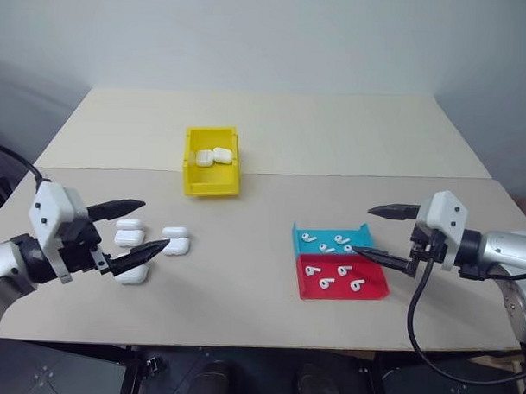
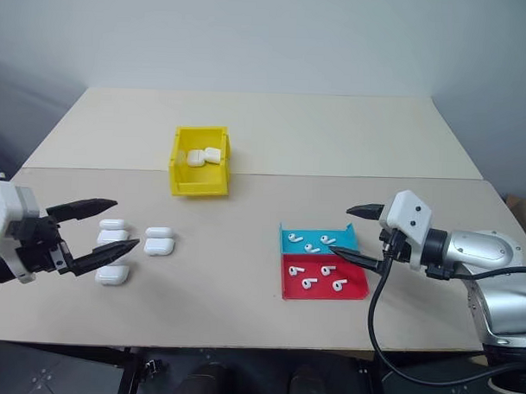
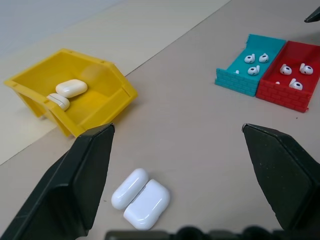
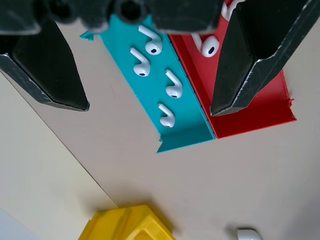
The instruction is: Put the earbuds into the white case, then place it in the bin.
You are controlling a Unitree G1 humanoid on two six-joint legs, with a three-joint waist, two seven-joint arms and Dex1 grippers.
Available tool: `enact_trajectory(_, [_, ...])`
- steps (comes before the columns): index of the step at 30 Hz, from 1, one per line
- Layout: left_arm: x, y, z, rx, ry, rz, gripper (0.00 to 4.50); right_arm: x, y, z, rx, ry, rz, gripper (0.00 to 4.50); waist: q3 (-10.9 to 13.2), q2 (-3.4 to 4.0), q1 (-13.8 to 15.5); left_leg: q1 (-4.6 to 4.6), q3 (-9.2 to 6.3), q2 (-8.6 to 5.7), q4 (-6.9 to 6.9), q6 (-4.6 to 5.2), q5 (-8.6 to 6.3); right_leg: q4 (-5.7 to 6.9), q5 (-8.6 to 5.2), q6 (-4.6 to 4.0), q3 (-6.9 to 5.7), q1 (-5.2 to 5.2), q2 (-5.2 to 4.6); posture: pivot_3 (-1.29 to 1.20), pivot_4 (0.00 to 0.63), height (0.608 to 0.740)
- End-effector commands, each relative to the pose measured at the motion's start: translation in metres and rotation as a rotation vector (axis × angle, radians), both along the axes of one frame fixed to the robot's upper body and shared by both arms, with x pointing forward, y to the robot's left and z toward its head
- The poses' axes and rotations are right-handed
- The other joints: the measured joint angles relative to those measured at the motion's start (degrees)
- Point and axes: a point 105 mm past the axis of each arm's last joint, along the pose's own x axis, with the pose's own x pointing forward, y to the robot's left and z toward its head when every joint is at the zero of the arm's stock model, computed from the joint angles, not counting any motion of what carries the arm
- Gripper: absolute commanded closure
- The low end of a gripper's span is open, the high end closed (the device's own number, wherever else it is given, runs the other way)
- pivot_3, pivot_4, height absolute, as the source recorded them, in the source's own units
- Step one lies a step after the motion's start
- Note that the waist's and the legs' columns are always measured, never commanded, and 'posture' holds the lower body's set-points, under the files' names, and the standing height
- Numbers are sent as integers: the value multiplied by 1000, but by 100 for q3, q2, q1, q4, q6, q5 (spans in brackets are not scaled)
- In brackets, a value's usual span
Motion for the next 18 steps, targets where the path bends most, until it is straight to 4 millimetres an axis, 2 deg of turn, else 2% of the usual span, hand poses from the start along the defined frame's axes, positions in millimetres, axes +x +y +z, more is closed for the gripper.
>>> enact_trajectory(1, [-2,-2,6,-2,-5,-13,47,-3,1,13,9,-49,15,0,0,0,-1,0,3,0,0,0,0,1,0,0,3,-2,0,0,150,740])
enact_trajectory(3, [2,2,9,-43,9,21,47,-4,1,12,12,-45,14,0,0,0,-1,-4,8,0,0,0,0,5,0,0,11,-12,1,0,150,740])
enact_trajectory(11, [5,10,3,33,60,115,47,-3,-1,10,17,-27,-1,0,0,-1,-5,-7,28,4,-1,1,0,13,0,0,35,-31,8,0,150,740])
enact_trajectory(15, [15,30,4,-5,59,264,47,0,-2,10,14,-16,-8,0,1,-2,-4,-5,33,5,-1,1,-1,14,0,0,42,-32,9,0,150,740])
enact_trajectory(18, [12,43,6,-80,130,291,47,-1,-2,11,14,1,-11,0,1,-2,-18,-4,35,7,-1,1,-1,17,0,0,45,-35,12,0,150,740])
